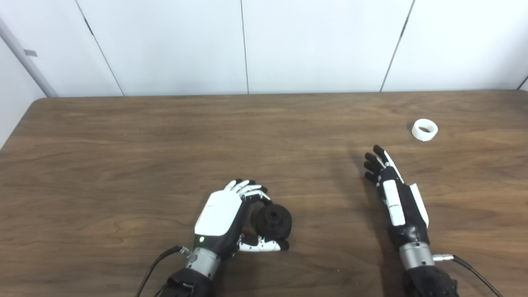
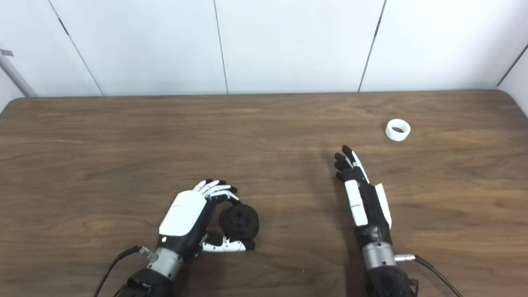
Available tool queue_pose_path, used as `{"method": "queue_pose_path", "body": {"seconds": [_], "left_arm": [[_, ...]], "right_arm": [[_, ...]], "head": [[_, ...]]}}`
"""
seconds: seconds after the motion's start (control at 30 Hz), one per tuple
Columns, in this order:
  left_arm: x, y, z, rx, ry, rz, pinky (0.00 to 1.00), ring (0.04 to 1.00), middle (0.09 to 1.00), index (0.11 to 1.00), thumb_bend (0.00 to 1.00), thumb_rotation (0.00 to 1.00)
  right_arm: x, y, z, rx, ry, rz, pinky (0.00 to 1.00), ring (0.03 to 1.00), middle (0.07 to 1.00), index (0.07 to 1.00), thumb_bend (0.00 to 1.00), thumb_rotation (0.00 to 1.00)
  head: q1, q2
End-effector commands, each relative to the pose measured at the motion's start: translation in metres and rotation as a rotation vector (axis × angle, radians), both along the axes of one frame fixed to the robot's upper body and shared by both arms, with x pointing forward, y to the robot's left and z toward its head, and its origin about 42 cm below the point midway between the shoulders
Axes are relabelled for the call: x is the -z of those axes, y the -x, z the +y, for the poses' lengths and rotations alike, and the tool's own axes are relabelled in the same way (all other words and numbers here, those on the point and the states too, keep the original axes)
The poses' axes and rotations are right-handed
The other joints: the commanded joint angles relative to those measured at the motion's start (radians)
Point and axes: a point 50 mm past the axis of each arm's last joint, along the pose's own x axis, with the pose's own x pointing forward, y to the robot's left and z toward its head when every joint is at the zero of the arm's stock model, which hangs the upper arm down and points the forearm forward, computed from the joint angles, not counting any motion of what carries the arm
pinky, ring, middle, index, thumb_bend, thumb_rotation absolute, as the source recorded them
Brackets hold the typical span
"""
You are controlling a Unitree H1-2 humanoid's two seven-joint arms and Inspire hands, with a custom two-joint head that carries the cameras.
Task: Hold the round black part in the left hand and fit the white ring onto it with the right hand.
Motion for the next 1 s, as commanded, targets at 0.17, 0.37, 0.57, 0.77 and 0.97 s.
{"method": "queue_pose_path", "body": {"seconds": [0.17,0.37,0.57,0.77,0.97], "left_arm": [[0.035,0.02,0.013,-0.013,-0.085,0.171,0.95,0.877,0.782,0.486,0.52,0.05],[0.038,0.023,0.013,-0.014,-0.083,0.189,0.95,0.876,0.782,0.487,0.52,0.05],[0.042,0.025,0.013,-0.028,-0.067,0.202,0.95,0.877,0.782,0.487,0.52,0.05],[0.045,0.027,0.014,-0.031,-0.063,0.21,0.95,0.882,0.785,0.486,0.52,0.05],[0.046,0.025,0.016,-0.029,-0.061,0.213,0.96,0.88,0.785,0.486,0.52,0.05]], "right_arm": [[-0.005,0.004,0.001,-0.015,-0.02,-0.011,0.88,0.908,0.91,0.946,0.55,1.0],[-0.014,0.0,-0.012,-0.001,0.027,-0.03,0.91,0.923,0.915,0.94,0.5,1.0],[-0.028,-0.006,-0.027,0.005,0.075,-0.049,0.92,0.937,0.932,0.937,0.51,0.96],[-0.05,-0.013,-0.048,0.057,0.169,-0.075,0.9,0.924,0.931,0.928,0.52,0.85],[-0.081,-0.032,-0.069,0.169,0.384,-0.097,0.85,0.886,0.895,0.876,0.55,0.7]], "head": [[-0.013,0.001],[-0.032,-0.003],[-0.074,-0.011],[-0.097,-0.02],[-0.166,-0.038]]}}
